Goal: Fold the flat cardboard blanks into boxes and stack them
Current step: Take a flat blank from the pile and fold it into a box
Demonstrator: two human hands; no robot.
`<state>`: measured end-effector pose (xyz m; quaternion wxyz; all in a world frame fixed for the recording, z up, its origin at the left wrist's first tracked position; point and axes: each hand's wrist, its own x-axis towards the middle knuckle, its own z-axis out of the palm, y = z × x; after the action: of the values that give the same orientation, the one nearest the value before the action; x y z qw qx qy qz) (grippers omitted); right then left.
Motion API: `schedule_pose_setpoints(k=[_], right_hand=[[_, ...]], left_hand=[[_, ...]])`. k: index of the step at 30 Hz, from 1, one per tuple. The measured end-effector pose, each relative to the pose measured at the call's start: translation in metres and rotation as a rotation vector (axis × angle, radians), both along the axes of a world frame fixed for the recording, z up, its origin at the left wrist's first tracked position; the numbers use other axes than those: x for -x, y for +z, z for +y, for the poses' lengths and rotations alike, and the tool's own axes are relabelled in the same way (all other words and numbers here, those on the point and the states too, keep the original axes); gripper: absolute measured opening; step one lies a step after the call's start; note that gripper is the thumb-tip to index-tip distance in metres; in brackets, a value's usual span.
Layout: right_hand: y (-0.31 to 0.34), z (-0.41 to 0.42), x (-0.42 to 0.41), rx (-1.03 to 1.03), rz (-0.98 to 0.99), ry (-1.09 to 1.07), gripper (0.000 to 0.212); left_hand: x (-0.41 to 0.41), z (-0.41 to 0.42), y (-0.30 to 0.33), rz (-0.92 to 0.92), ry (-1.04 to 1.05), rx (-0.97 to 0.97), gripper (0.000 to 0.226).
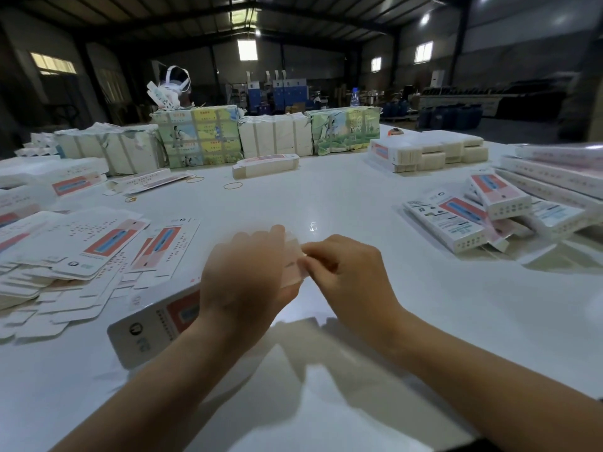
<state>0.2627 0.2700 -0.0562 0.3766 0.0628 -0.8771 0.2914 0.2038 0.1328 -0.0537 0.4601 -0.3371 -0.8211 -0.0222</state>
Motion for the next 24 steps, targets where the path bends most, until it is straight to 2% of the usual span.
schedule_pose_setpoints(k=[4, 6, 10, 13, 16, 18, 21, 24], right_hand=[[-0.004, -0.008, -0.001, 0.123, 0.079, 0.097, 0.017], [-0.004, -0.005, 0.001, 0.31, 0.004, 0.139, 0.021], [-0.004, 0.001, 0.01, 0.445, -0.227, 0.234, 0.06], [-0.003, 0.007, 0.011, 0.546, -0.131, 0.27, 0.06], [-0.004, 0.016, 0.011, 0.56, -0.114, 0.228, 0.063], [-0.007, 0.015, 0.012, 0.431, -0.166, 0.244, 0.071], [-0.008, 0.012, 0.01, -0.023, -0.095, 0.209, 0.085], [-0.009, 0.014, 0.011, -0.431, -0.006, 0.129, 0.075]], left_hand=[[0.004, -0.007, 0.003, -0.115, 0.019, -0.059, 0.051], [0.005, -0.01, 0.004, -0.16, -0.008, -0.089, 0.058], [0.003, -0.005, 0.004, -0.148, -0.174, -0.041, 0.058], [0.006, -0.01, 0.005, -0.237, -0.187, 0.026, 0.075], [0.014, -0.026, 0.006, -0.33, -0.126, 0.068, 0.074], [0.017, -0.033, 0.004, -0.354, -0.102, 0.082, 0.069], [0.019, -0.037, 0.004, -0.407, -0.092, 0.107, 0.067], [0.021, -0.04, 0.0, -0.422, -0.127, 0.137, 0.068]])
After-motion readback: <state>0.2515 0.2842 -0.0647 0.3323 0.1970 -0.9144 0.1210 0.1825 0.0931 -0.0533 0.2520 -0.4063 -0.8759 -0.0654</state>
